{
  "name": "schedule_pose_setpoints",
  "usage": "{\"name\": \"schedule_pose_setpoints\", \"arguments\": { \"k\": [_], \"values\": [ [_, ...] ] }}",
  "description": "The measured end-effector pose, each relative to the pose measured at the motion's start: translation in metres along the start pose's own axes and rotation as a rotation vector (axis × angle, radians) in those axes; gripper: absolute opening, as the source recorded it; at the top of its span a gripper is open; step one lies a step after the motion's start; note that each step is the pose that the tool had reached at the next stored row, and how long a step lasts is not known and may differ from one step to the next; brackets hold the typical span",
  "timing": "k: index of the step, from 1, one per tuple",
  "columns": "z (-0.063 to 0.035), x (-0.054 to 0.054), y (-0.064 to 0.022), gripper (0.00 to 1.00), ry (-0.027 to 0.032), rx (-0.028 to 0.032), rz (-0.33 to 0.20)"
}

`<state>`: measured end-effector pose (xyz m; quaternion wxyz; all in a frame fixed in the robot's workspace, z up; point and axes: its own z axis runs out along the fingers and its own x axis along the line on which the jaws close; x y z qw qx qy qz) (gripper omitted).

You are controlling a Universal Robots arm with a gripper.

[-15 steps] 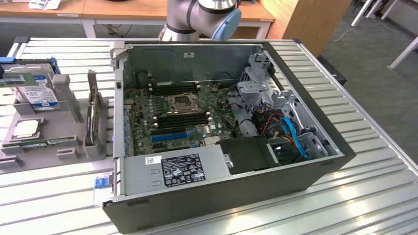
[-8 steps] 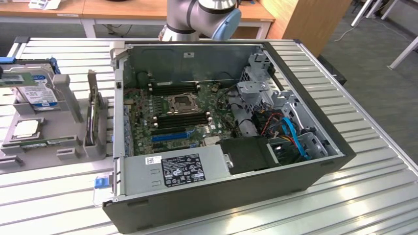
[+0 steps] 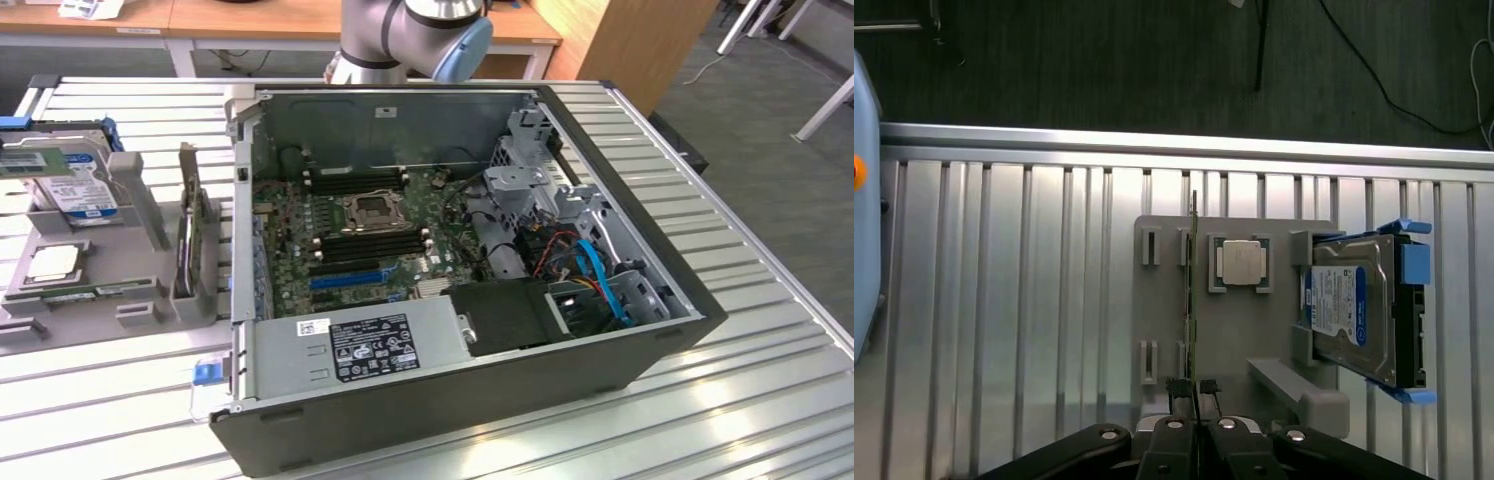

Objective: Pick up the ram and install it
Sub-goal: 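Pick up the ram and move it above insertion slot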

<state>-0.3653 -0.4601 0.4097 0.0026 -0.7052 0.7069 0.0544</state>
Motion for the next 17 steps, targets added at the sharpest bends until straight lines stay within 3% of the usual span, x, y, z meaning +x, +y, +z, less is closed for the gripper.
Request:
{"name": "schedule_pose_setpoints", "arguments": {
  "k": [10,17],
  "values": [
    [-0.0019,-0.0003,-0.0004,0.12,0.0012,-0.0003,0.0],
    [-0.0023,-0.0002,-0.008,0.12,0.0011,-0.0009,0.0]
  ]
}}
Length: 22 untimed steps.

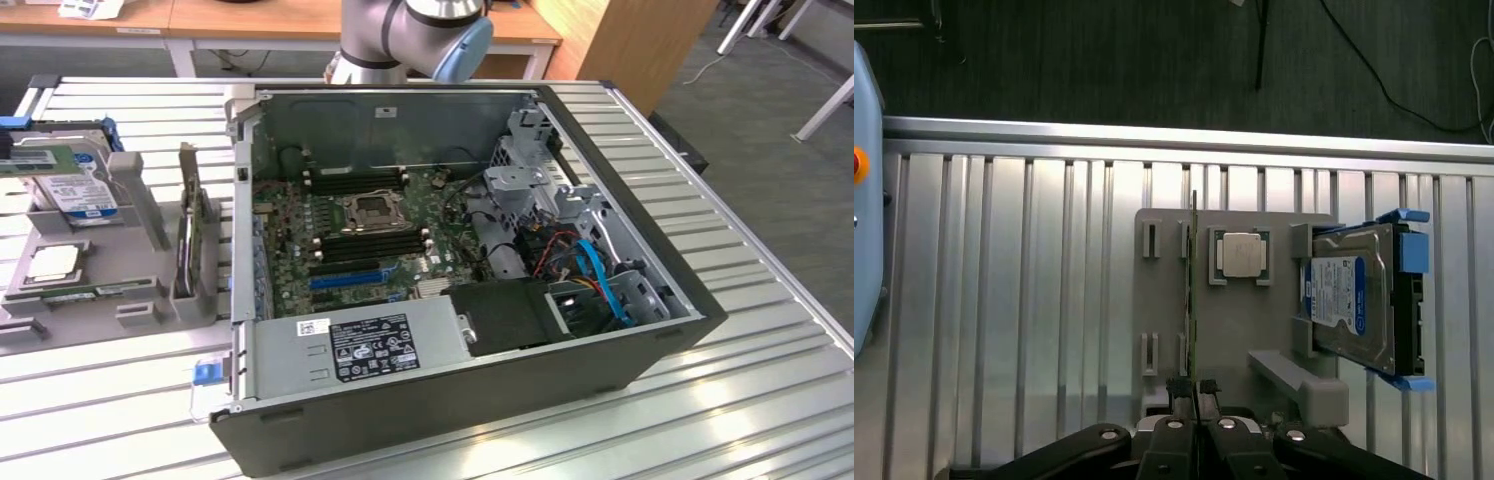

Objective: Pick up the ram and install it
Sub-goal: 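Pick up the ram and move it above insertion slot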

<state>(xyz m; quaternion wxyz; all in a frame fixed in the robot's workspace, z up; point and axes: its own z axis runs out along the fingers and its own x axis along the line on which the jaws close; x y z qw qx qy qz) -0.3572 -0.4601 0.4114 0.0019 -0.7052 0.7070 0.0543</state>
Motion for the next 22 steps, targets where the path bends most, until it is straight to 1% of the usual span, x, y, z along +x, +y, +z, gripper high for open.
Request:
{"name": "schedule_pose_setpoints", "arguments": {
  "k": [16,22],
  "values": [
    [-0.0023,0.0,-0.0322,0.12,-0.0002,-0.0067,0.0],
    [-0.0031,0.0,-0.0424,0.12,-0.0001,-0.0091,0.001]
  ]
}}
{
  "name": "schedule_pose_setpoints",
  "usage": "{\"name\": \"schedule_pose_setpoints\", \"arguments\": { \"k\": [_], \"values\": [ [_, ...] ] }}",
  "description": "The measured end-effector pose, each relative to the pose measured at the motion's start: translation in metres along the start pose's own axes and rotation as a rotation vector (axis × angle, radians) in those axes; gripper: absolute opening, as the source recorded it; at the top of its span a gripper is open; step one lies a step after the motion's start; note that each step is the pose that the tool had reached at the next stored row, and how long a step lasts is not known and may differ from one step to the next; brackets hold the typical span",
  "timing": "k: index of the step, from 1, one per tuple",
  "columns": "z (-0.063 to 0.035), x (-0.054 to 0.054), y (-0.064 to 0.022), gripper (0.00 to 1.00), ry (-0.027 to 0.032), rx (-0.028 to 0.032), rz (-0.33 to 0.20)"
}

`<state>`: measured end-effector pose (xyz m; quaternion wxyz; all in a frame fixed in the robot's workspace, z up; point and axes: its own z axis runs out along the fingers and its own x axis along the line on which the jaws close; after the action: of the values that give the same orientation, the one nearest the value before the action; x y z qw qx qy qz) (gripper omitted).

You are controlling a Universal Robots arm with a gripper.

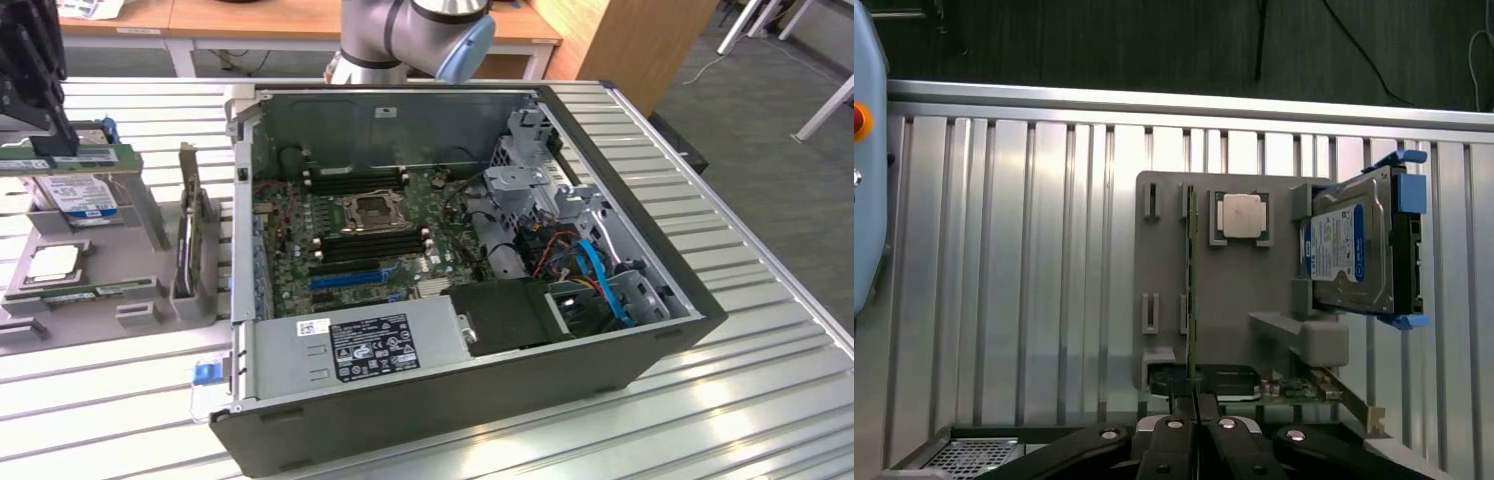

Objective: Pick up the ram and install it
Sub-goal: 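Pick up the ram and move it above insertion slot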

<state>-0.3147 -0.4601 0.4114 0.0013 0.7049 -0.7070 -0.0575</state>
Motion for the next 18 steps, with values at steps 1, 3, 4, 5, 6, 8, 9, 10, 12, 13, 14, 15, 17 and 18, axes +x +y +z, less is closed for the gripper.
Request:
{"name": "schedule_pose_setpoints", "arguments": {
  "k": [1,3,4,5,6,8,9,10,12,13,14,15,17,18],
  "values": [
    [-0.0001,0.0,-0.0014,0.12,0.0,-0.0003,0.0],
    [-0.0003,0.0,-0.0041,0.12,-0.0001,-0.0009,0.0],
    [-0.0005,0.0,-0.0053,0.12,0.0001,-0.0012,0.0],
    [-0.0006,0.0,-0.0065,0.12,0.0,-0.0015,0.0],
    [-0.0007,0.0,-0.0077,0.12,0.0,-0.0018,0.0],
    [-0.0008,0.0,-0.0097,0.12,0.0,-0.0022,0.0],
    [-0.0009,0.0,-0.0105,0.12,0.0001,-0.0024,0.0],
    [-0.0011,0.0,-0.0134,0.12,0.0,-0.003,0.0],
    [-0.0013,0.0,-0.0154,0.12,0.0,-0.0034,0.0],
    [-0.0013,0.0,-0.0166,0.12,0.0,-0.0036,0.0],
    [-0.0015,0.0,-0.0176,0.12,0.0,-0.0039,0.0],
    [-0.0015,0.0,-0.0188,0.12,0.0,-0.0041,0.0],
    [-0.0017,0.0,-0.0208,0.12,0.0,-0.0046,0.0],
    [-0.0018,0.0,-0.0218,0.12,0.0,-0.0047,0.0]
  ]
}}
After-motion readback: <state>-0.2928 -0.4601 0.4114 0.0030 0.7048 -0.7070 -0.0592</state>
